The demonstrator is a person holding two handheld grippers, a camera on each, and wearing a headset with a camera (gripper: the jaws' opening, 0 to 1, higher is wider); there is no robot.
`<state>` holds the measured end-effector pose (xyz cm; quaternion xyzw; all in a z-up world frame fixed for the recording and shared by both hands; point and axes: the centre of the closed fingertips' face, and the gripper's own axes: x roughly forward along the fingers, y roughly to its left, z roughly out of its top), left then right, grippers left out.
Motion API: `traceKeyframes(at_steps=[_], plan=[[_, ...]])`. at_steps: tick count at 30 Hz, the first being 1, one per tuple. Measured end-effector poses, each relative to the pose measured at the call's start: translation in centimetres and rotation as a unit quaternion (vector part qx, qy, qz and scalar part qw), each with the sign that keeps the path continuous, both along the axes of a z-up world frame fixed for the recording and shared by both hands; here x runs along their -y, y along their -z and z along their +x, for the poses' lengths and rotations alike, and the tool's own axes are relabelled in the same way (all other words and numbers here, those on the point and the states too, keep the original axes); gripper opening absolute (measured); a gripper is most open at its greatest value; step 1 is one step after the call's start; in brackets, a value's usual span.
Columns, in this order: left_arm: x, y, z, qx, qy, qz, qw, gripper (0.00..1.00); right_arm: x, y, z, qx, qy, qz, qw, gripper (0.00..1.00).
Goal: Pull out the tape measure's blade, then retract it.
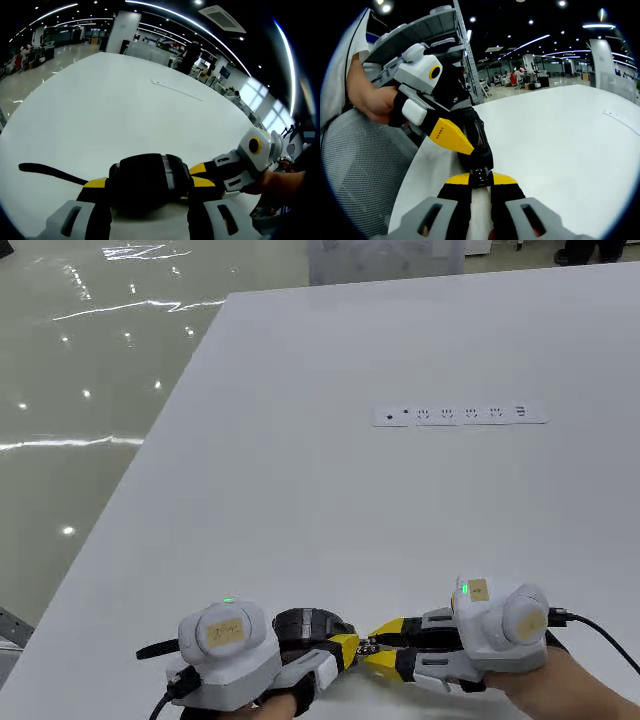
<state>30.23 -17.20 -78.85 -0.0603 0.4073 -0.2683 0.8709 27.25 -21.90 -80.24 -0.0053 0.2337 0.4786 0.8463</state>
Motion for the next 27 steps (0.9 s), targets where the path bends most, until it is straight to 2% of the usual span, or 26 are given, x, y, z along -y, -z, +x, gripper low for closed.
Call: traceKeyframes(at_steps=[16,21,27], plan=[[0.0,0.0,0.0,0.002,0.004,0.001,1.0,0.59,-0.2,0.2,0.0,-0.004,-0.002,0.003,1.0,0.13],[0.1,0.0,0.0,0.003,0.007,0.004,1.0,0.6,-0.2,0.3,0.0,-0.004,-0.002,-0.002,1.0,0.13],[0.3,-0.1,-0.2,0.006,0.014,0.0,0.9999,0.59,-0.2,1.0,-0.3,-0.002,-0.008,-0.02,0.9998,0.13]])
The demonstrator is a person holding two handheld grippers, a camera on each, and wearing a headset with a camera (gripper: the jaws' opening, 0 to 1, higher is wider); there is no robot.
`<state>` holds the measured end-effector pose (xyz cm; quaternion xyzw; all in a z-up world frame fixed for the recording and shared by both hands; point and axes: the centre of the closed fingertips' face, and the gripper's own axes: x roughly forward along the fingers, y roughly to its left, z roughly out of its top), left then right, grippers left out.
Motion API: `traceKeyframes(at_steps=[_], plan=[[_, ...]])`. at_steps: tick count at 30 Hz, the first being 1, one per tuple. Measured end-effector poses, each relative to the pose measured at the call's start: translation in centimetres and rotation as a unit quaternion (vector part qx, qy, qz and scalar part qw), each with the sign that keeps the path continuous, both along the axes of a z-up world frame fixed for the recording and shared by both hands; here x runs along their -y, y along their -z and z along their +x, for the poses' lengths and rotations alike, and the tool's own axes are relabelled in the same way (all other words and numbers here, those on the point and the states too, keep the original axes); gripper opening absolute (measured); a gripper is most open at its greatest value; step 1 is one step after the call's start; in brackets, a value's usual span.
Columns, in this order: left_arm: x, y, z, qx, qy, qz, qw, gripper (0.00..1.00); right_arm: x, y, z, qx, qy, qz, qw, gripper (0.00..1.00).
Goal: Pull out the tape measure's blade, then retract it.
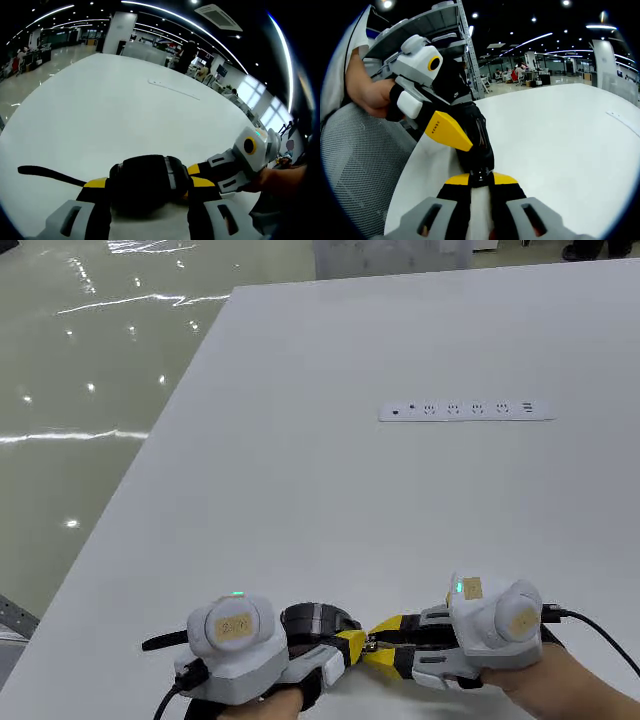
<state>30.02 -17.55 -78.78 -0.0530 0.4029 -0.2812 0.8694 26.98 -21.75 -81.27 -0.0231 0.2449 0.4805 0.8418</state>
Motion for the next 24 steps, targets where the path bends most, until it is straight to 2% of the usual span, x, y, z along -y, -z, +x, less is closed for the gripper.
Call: traceKeyframes(at_steps=[17,22,24], plan=[[-0.04,0.03,0.01,0.005,0.01,0.002,0.9999,0.59,0.09,-0.01,0.0,0.007,-0.002,-0.006,1.0,0.14],[-0.01,0.06,-0.11,0.003,0.023,0.006,0.9997,0.59,0.32,-0.27,0.01,0.011,-0.002,-0.011,0.9999,0.15],[0.04,0.12,-0.32,0.008,0.04,0.016,0.9991,0.6,0.4,-0.4,-0.16,0.001,0.0,-0.006,1.0,0.15]])
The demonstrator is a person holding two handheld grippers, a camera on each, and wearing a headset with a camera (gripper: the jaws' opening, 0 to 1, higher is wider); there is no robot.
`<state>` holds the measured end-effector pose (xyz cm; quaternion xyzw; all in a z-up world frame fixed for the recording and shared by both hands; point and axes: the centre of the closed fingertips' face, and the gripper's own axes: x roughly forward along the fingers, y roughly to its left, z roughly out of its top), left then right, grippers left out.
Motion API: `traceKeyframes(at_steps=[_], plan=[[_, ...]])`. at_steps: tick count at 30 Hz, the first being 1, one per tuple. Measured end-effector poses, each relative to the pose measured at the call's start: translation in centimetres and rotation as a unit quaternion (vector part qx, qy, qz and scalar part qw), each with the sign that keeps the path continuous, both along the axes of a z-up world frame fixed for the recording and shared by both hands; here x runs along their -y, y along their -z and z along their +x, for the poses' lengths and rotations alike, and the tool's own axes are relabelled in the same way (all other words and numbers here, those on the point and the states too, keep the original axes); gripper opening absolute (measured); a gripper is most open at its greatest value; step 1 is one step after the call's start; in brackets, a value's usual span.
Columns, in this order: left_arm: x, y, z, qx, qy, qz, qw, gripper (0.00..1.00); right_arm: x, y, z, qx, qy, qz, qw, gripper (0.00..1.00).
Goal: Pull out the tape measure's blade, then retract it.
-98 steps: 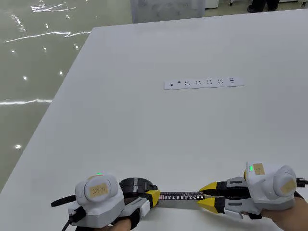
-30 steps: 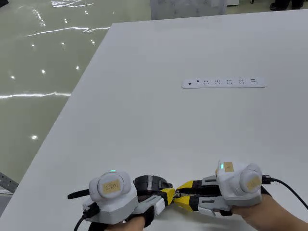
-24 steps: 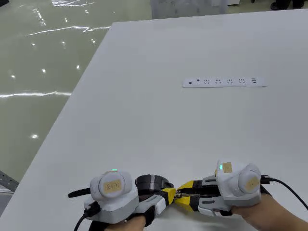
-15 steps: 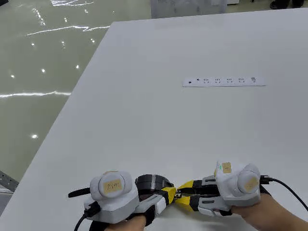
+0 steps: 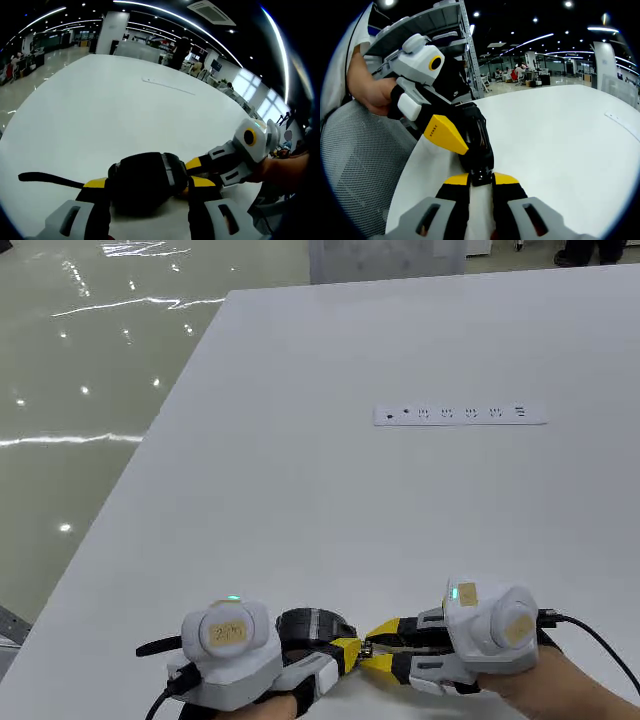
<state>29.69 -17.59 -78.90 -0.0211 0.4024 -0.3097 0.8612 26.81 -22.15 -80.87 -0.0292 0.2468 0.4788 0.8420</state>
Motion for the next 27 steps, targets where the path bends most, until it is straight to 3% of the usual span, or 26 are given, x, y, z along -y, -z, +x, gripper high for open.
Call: traceKeyframes(at_steps=[1,6,8,12,17,27], plan=[[0.0,0.1,-0.1,0.001,0.011,0.007,0.9999,0.6,0.0,-0.1,0.0,0.0,-0.001,0.0,1.0,0.17],[0.1,-0.4,-0.1,-0.008,0.007,-0.01,0.9999,0.62,0.6,-0.5,-0.1,-0.015,0.014,0.009,0.9998,0.23],[0.1,-0.5,-0.3,-0.004,0.018,-0.006,0.9998,0.63,0.6,-0.5,-0.3,-0.015,0.014,0.006,0.9998,0.25],[-0.1,-0.7,-0.5,-0.006,0.03,-0.011,0.9995,0.63,1.0,-0.5,-0.4,-0.018,0.024,0.003,0.9995,0.36],[-0.5,-1.3,-0.4,-0.006,0.042,-0.016,0.999,0.63,1.3,-0.7,-0.8,-0.021,0.03,0.003,0.9993,0.39],[-2.2,-1.6,-0.3,0.005,0.083,-0.002,0.9965,0.65,2.4,-1.3,-1.6,-0.028,0.046,0.007,0.9985,0.43]])
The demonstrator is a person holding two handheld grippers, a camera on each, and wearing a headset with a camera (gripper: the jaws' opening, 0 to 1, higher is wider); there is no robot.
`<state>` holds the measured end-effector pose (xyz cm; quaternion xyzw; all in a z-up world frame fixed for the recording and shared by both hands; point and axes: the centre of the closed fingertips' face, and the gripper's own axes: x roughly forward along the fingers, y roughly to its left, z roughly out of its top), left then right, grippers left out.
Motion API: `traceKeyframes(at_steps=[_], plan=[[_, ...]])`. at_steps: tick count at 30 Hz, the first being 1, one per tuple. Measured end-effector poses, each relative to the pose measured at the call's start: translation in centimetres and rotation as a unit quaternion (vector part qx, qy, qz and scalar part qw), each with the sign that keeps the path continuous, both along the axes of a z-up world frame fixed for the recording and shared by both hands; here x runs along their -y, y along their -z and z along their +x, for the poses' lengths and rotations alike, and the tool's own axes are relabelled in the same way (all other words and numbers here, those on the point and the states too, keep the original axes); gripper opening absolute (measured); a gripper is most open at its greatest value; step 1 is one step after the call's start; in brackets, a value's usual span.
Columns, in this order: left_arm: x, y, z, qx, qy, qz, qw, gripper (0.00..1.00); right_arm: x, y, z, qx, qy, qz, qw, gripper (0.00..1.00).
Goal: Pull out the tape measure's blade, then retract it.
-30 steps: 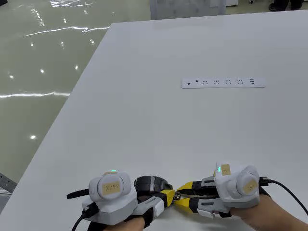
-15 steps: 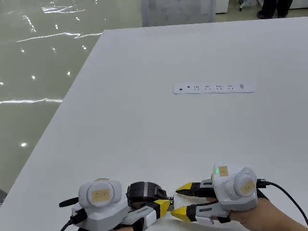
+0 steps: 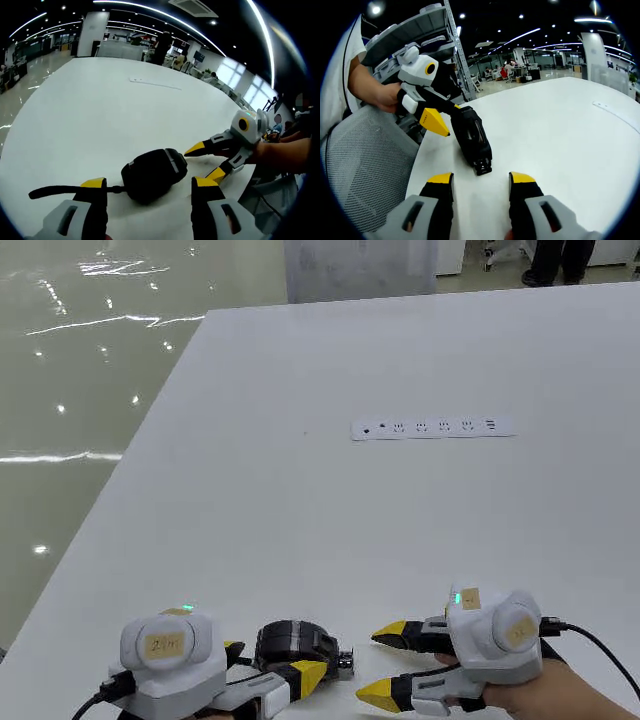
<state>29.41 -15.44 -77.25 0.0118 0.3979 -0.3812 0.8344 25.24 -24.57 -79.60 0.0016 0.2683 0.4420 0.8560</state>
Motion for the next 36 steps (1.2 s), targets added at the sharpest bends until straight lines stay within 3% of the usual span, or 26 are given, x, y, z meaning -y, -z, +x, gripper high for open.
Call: traceKeyframes(at_steps=[6,7,19,30,32,36], plan=[[-0.6,-0.3,-0.4,0.004,0.035,0.005,0.9994,0.66,1.0,-0.3,-0.7,-0.005,0.008,-0.005,0.9999,0.46],[-0.8,-0.3,-0.5,0.008,0.043,0.014,0.9989,0.65,1.4,-0.2,-0.8,-0.005,0.012,-0.011,0.9999,0.46],[-1.3,-0.6,-1.2,0.014,0.096,0.009,0.9952,0.67,4.2,-0.8,-2.4,-0.013,0.042,-0.022,0.9988,0.5],[-2.4,-1.0,-1.7,0.019,0.12,-0.002,0.9926,0.74,5.9,-1.6,-4.3,-0.025,0.069,-0.025,0.997,0.58],[-2.7,-1.3,-1.6,0.03,0.12,-0.004,0.9923,0.76,6.3,-1.7,-4.7,-0.024,0.075,-0.026,0.9966,0.58],[-3.1,-1.2,-1.9,0.027,0.121,-0.008,0.9922,0.77,7.0,-1.6,-5.5,-0.025,0.08,-0.033,0.9959,0.6]])
